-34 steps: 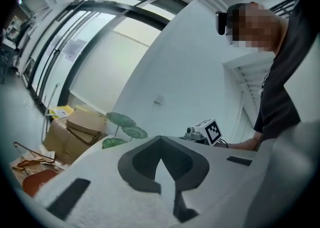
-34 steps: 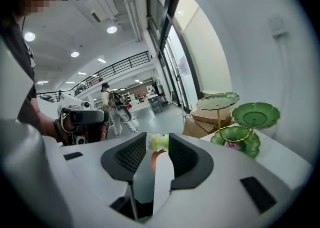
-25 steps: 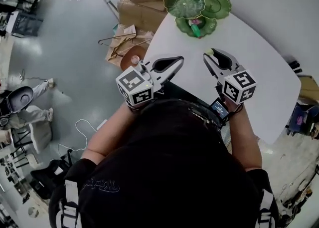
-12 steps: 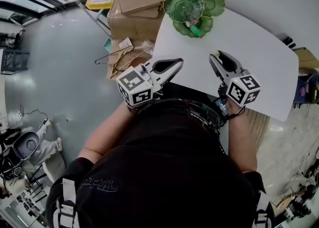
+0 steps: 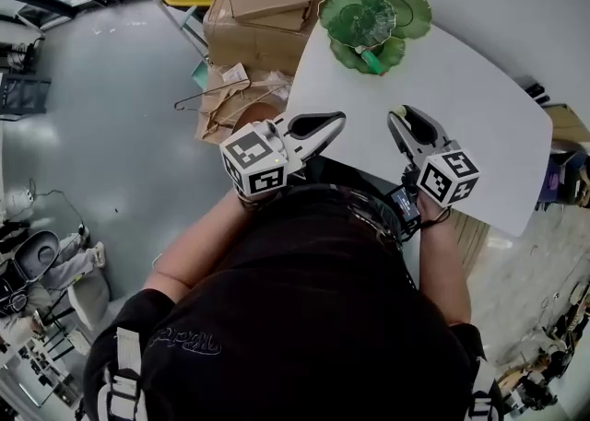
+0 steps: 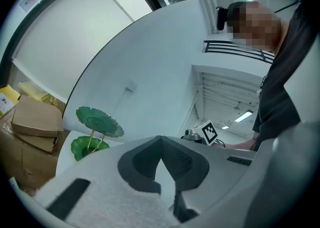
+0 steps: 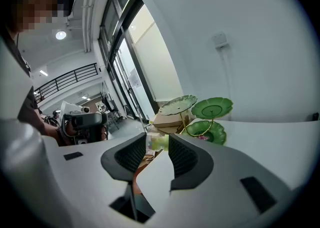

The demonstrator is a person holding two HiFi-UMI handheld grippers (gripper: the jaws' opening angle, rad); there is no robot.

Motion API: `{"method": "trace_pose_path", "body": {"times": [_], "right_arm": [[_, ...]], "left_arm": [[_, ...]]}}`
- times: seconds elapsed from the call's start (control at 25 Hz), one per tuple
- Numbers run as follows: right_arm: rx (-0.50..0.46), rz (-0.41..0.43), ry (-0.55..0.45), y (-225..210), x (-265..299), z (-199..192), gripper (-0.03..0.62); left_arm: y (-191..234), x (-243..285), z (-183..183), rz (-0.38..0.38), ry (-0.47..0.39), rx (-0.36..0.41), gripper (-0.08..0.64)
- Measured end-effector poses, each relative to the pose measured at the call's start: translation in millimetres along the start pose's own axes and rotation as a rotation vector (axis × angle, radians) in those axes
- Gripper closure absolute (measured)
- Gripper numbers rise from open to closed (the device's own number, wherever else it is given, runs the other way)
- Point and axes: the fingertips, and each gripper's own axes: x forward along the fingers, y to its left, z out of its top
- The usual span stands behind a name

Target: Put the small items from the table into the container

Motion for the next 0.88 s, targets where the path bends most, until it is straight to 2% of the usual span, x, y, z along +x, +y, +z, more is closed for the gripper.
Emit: {"method": "trace_pose_path", "body": {"times": [0.24, 0.48, 0.76, 0.88], "right_arm": [[-0.009, 0.01, 0.053, -28.1, 24.7, 1.2, 0.446], [-0.006, 0.01, 0.122, -80.8, 58.5, -4.2, 0.446], [-0.107, -0.028, 0.242, -152.7, 116.8, -30.1, 0.446], [-0.107, -0.038, 0.287, -185.4, 143.4, -51.7, 0.446]], "left_arm": [[23.6, 15.3, -3.9, 0.046, 0.034, 0.0, 0.557], [52.6, 40.0, -15.4, 0.088, 0.073, -0.034, 0.557], [77.9, 70.8, -34.6, 0.126, 0.119, -0.057, 0.557], [83.8, 76.7, -42.7, 0.143, 0.135, -0.077, 0.557]]}}
